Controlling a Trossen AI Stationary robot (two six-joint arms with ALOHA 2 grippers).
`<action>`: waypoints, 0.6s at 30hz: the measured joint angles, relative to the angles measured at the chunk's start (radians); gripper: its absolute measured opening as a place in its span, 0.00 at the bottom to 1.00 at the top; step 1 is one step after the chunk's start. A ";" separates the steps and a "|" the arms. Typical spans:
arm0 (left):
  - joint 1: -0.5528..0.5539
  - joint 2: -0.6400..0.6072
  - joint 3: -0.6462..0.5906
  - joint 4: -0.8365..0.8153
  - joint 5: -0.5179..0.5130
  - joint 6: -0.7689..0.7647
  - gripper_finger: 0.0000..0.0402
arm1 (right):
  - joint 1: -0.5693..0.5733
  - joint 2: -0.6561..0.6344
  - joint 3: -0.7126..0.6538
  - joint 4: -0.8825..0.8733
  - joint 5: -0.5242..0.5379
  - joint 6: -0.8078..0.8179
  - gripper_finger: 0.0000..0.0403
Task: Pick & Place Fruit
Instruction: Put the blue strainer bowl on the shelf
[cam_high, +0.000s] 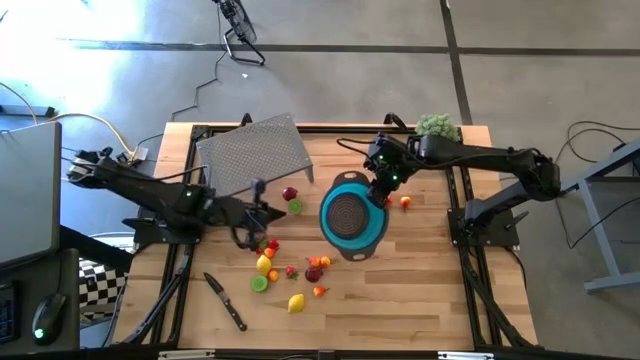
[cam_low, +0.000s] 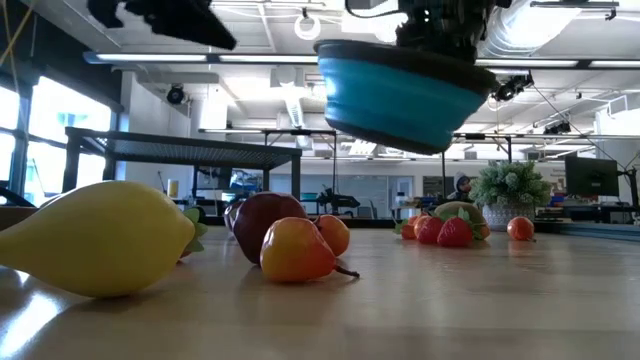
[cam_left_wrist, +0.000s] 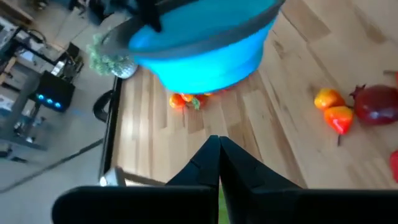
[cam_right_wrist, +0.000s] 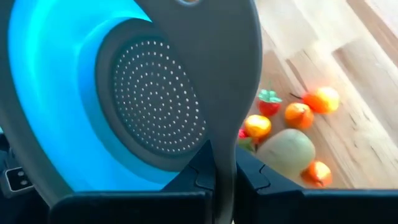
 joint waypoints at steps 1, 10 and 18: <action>0.000 0.031 0.031 -0.005 0.000 0.024 0.00 | -0.009 0.000 0.000 -0.002 -0.008 -0.002 0.02; 0.000 0.200 0.206 -0.016 0.001 0.242 0.00 | -0.072 0.000 0.000 -0.110 -0.019 -0.002 0.02; 0.000 0.225 0.226 -0.021 0.049 0.261 0.00 | -0.092 0.007 0.000 -0.199 -0.048 0.049 0.02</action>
